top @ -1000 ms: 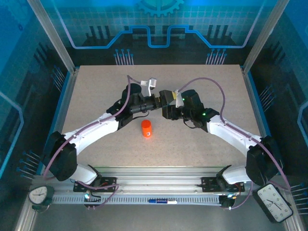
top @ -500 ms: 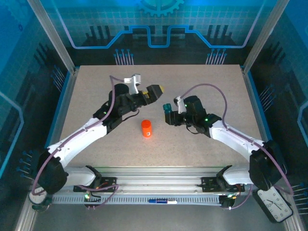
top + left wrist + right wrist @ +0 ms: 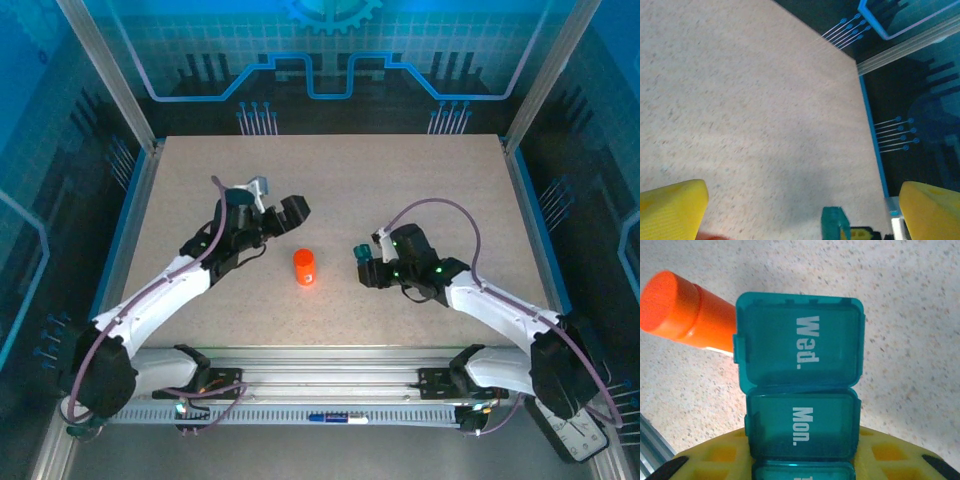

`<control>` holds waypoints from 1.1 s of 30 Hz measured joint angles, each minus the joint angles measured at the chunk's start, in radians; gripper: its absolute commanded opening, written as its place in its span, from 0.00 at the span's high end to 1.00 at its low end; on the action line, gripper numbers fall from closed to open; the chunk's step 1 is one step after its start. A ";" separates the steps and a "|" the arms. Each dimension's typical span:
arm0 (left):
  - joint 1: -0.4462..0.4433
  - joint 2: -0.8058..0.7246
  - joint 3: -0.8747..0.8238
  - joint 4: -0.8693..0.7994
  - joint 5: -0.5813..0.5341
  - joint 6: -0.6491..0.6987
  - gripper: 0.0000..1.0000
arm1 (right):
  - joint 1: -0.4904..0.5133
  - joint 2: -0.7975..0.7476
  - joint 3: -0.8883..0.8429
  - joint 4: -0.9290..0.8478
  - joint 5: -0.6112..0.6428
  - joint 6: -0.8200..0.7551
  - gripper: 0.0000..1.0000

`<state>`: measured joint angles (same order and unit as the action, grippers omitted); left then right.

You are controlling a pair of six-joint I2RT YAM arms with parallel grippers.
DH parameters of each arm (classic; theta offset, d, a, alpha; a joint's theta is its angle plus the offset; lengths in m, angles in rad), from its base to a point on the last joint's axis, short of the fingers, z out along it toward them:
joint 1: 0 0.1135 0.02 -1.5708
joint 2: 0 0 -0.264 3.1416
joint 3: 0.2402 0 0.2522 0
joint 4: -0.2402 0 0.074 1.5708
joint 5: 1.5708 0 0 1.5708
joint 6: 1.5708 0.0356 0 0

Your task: Sort the pills into containers

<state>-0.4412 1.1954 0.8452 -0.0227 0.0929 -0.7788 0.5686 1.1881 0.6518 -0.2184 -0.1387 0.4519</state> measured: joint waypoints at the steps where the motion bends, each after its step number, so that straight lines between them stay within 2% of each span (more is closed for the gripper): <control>1: 0.000 -0.016 -0.019 -0.012 0.000 0.000 0.01 | 0.000 -0.006 -0.008 -0.002 0.002 0.000 0.61; 8: 0.000 -0.165 -0.181 -0.105 -0.002 -0.029 0.01 | 0.000 -0.012 -0.025 0.002 0.011 0.003 0.60; 14: -0.014 -0.222 -0.280 -0.139 0.017 -0.077 0.01 | 0.000 0.021 -0.024 0.003 0.019 0.003 0.60; 19: -0.101 -0.223 -0.293 -0.167 0.016 -0.071 0.01 | 0.000 0.037 -0.023 0.010 0.019 0.003 0.60; 27: -0.253 -0.170 -0.368 -0.140 -0.044 0.016 0.01 | 0.000 0.044 -0.022 0.024 0.020 0.003 0.60; 33: -0.293 -0.077 -0.392 -0.035 -0.048 0.069 0.01 | 0.000 0.045 -0.022 0.026 0.023 0.003 0.60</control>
<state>-0.7338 1.1187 0.4534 -0.0574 0.0444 -0.7097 0.5682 1.2327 0.6300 -0.1921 -0.1158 0.4553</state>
